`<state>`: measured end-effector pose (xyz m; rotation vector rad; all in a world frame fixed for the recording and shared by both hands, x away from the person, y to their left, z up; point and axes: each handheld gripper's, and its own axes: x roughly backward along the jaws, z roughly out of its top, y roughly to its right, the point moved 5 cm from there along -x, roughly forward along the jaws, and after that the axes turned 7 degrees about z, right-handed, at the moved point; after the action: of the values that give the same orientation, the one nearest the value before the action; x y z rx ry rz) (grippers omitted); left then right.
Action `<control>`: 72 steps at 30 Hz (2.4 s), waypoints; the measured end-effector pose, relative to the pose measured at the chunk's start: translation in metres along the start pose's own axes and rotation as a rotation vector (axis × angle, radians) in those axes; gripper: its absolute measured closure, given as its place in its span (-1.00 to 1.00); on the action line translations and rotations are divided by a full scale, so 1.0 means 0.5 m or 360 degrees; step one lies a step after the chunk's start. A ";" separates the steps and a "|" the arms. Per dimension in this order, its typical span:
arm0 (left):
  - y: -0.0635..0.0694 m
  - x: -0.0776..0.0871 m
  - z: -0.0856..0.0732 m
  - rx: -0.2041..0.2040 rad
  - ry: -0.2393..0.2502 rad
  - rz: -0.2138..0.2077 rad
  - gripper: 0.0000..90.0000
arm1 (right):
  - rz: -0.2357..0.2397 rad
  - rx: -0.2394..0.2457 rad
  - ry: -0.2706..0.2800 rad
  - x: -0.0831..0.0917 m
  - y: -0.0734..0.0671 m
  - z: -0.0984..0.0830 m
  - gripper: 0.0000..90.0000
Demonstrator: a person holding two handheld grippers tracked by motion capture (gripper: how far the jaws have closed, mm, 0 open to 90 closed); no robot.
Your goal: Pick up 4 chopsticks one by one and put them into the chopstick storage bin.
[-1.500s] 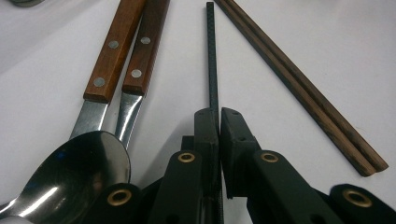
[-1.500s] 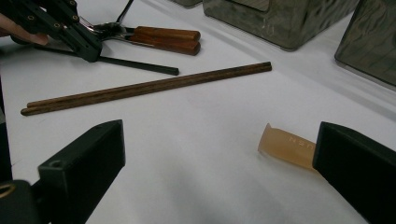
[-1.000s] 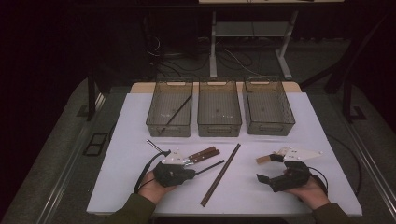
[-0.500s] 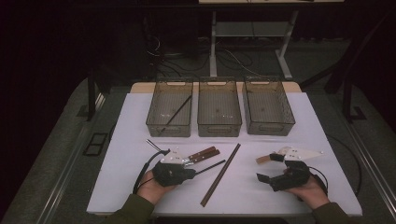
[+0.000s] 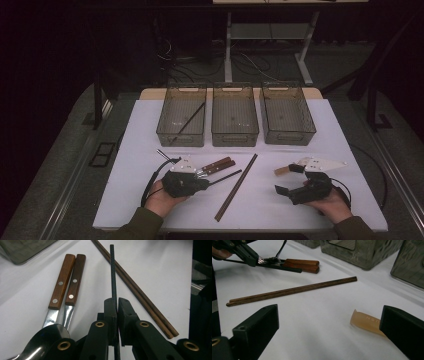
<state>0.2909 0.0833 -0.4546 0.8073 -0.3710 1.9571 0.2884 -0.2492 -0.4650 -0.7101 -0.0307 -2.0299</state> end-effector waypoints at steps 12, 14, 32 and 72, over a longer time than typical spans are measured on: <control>-0.006 0.006 0.014 -0.0004 -0.0014 -0.0014 0.91 | -0.0004 -0.0002 0.0006 0.001 0.001 0.001 -0.95; -0.009 0.008 0.017 -0.0005 -0.0011 -0.0014 0.91 | -0.0003 -0.0007 0.0009 0.001 0.001 0.001 -0.95; -0.062 0.034 0.055 0.0047 0.0071 0.0044 0.91 | -0.0017 -0.0038 0.0028 0.005 0.006 -0.001 -0.95; -0.263 0.076 0.151 0.0230 0.0176 0.0355 0.91 | -0.0039 -0.0061 0.0065 0.011 0.007 0.000 -0.95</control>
<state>0.4209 0.1322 -0.3825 0.7717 -0.2647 2.2475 0.2892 -0.2553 -0.4634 -0.6952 0.0232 -2.0730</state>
